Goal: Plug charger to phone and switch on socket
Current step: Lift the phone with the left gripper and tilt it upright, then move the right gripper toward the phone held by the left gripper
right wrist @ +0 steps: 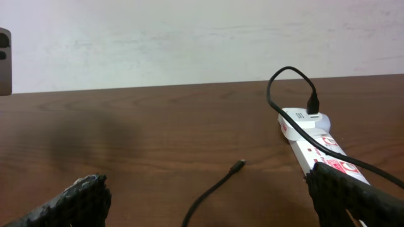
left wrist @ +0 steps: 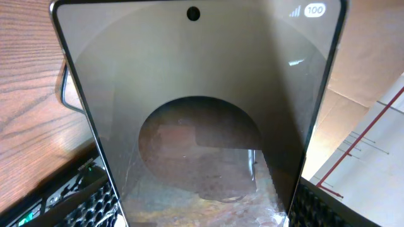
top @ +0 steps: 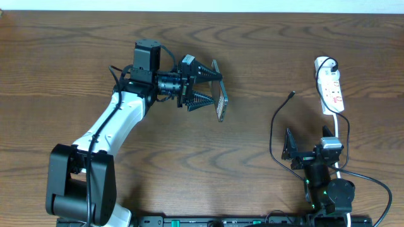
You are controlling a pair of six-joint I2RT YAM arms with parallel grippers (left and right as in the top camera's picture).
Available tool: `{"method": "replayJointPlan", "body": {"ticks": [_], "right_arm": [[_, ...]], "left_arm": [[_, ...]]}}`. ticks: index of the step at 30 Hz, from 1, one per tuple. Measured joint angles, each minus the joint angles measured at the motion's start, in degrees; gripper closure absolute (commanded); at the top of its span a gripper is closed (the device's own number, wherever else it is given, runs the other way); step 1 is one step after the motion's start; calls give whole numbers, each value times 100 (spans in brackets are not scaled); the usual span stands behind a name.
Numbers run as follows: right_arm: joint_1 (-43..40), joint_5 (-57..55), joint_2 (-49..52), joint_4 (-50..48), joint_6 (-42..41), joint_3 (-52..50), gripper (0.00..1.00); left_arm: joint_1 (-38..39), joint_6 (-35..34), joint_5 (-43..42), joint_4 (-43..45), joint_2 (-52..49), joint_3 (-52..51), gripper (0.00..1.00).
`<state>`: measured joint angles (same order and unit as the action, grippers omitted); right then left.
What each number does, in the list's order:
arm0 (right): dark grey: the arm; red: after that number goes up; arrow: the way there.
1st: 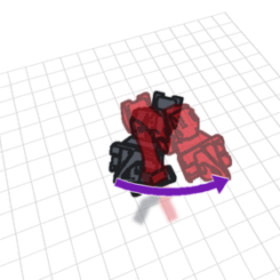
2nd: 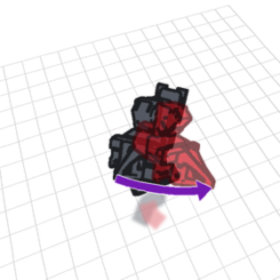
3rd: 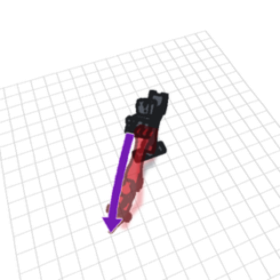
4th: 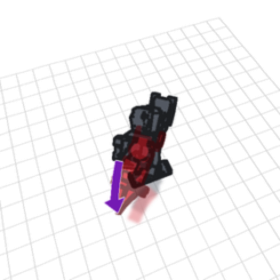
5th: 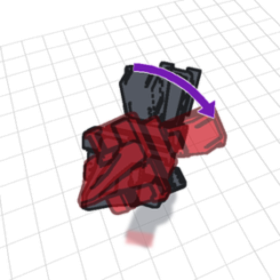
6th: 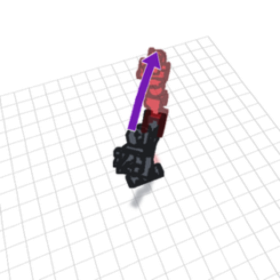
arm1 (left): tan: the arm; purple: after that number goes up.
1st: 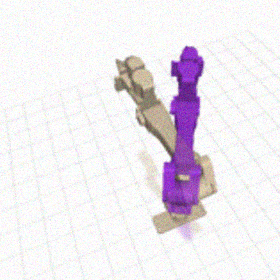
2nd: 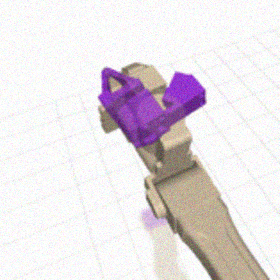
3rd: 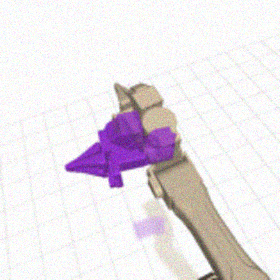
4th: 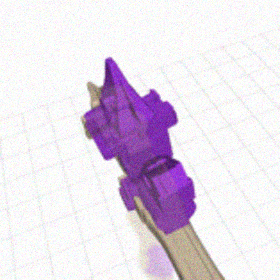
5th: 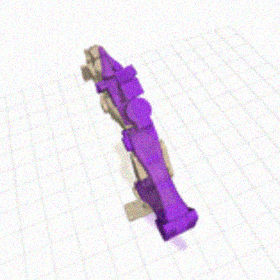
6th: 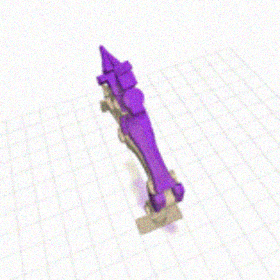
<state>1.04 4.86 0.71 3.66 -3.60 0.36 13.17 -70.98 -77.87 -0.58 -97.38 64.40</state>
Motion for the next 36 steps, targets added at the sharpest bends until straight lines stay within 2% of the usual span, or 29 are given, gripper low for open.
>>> {"method": "replayJointPlan", "body": {"ticks": [9,12,20,25,30,36], "right_arm": [[0,-35,0,2,-4,0,1],[0,72,0,-2,-258,0,1],[0,1327,0,-120,-2874,0,1],[0,1735,0,-142,-3556,0,1],[0,1976,2,114,-3276,72,1],[0,1502,208,2022,-2581,966,1]], "left_arm": [[0,-46,0,2,0,0,35],[0,-81,0,57,0,0,35],[0,-83,-4,66,0,0,35],[0,-85,-4,66,0,0,35],[0,-85,-4,68,0,0,35],[0,-87,-11,72,0,0,35]]}}
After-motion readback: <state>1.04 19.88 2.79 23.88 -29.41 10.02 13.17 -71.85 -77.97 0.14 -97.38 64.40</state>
